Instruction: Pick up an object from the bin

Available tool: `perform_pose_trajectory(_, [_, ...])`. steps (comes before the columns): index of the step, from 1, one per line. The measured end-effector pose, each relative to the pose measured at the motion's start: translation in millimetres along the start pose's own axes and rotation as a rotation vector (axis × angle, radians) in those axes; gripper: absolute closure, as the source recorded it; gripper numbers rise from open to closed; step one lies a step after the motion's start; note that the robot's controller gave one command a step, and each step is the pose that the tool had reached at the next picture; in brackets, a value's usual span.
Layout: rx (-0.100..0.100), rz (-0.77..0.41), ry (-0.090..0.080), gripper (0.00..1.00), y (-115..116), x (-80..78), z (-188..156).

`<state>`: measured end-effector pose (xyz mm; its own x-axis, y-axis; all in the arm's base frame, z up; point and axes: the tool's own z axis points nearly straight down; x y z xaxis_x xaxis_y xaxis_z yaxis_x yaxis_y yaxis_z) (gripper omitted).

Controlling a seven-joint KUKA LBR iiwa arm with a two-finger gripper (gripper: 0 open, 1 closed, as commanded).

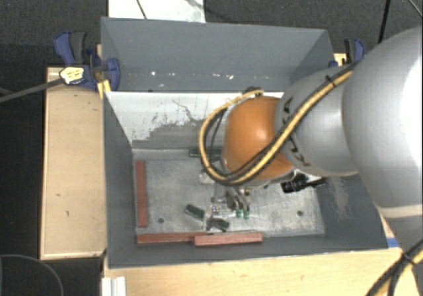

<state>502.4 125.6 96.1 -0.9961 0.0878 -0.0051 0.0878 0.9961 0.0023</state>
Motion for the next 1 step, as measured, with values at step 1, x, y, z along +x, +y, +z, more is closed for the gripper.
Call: perform_pose_trajectory(1, [0.003,0.038,0.007,0.0,8.9,13.2,-10.9])
